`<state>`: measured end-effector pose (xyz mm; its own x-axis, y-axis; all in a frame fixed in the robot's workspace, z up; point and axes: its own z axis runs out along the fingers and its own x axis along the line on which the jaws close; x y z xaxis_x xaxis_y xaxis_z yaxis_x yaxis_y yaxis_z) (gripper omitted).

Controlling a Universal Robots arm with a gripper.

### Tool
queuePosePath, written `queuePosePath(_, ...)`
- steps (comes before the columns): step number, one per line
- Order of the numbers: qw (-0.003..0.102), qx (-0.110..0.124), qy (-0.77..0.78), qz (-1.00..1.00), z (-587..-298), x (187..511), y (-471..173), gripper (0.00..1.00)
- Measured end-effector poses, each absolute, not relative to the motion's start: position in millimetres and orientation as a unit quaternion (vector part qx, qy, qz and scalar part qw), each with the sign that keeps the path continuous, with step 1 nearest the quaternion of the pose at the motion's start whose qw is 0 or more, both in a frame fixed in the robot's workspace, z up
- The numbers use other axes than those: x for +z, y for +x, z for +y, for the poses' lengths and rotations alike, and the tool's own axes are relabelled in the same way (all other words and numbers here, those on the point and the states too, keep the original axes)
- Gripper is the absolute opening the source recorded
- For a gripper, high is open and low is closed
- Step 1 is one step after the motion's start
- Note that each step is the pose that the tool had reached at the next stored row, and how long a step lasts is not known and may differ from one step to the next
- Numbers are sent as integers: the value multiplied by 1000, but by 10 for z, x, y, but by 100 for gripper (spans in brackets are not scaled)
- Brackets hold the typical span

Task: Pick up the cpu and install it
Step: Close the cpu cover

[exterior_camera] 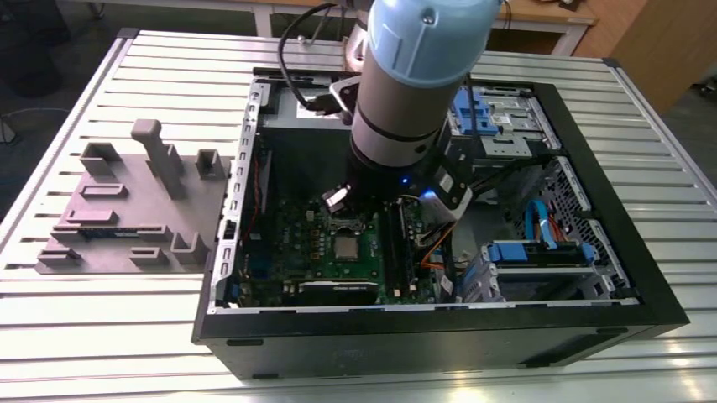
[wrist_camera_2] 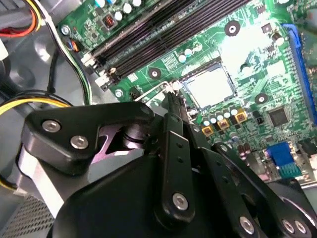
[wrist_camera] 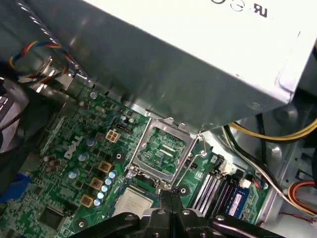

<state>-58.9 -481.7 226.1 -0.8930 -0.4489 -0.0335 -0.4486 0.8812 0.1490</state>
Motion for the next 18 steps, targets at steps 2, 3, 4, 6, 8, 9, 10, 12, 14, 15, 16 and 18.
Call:
queuePosePath(2,2,-74,231,-970,-4740,2256,-574,10)
queuePosePath(3,2,-74,231,-970,-4705,2248,-560,10)
queuePosePath(4,2,-74,231,-970,-4669,2240,-546,10)
queuePosePath(6,2,-74,231,-970,-4605,2227,-520,10)
queuePosePath(8,2,-74,231,-970,-4543,2216,-489,10)
queuePosePath(9,3,-74,231,-970,-4520,2211,-473,10)
queuePosePath(10,3,-75,231,-970,-4503,2205,-460,10)
queuePosePath(12,4,-75,236,-969,-4491,2199,-455,10)
queuePosePath(14,5,-75,253,-964,-4491,2195,-455,10)
queuePosePath(15,6,-76,262,-962,-4491,2194,-455,10)
queuePosePath(16,6,-76,270,-960,-4491,2192,-455,10)
queuePosePath(18,8,-76,288,-955,-4491,2188,-455,10)
